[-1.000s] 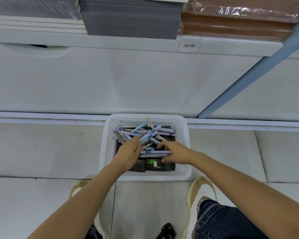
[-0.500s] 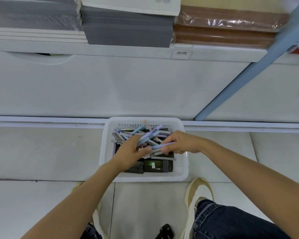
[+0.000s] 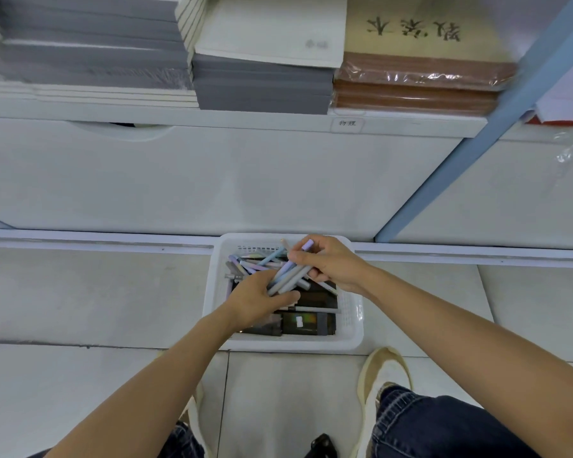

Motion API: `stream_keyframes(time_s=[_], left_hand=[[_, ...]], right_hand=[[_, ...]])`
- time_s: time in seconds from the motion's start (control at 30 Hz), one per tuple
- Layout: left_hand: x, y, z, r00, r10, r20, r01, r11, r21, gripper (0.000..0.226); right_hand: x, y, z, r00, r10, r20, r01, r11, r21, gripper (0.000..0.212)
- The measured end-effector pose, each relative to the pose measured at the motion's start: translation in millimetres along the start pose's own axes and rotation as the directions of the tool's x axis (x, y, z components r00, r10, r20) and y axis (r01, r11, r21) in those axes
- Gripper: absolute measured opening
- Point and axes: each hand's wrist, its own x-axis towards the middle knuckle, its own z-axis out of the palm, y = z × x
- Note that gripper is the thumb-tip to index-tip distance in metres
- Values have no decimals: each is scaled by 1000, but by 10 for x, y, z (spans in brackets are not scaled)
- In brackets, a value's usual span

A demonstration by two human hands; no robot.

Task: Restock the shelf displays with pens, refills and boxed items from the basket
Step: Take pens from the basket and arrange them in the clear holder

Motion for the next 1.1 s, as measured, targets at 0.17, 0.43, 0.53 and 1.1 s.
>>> stream_keyframes(time_s=[0.17,0.43,0.53,1.1], left_hand=[[-161,202,-147,1000,19,22,-13,966,-258,14],[-440,591,-561,989,56,-134,-103,921,-376,26],[-555,740,-720,985,74,-156,-132,907,-399,33],[-1103,1688,-1432,821,123,-558,-499,630,-595,9]], right_hand=[[-41,-270,117,996,-82,23,80,995,53,39],[-251,-756,111,962,-271,31,270,962,44,27],[-401,-959,134,943,-330,-43,326,942,-82,17],[-1031,-1675,431,876,-409,254,476,818,-324,23]])
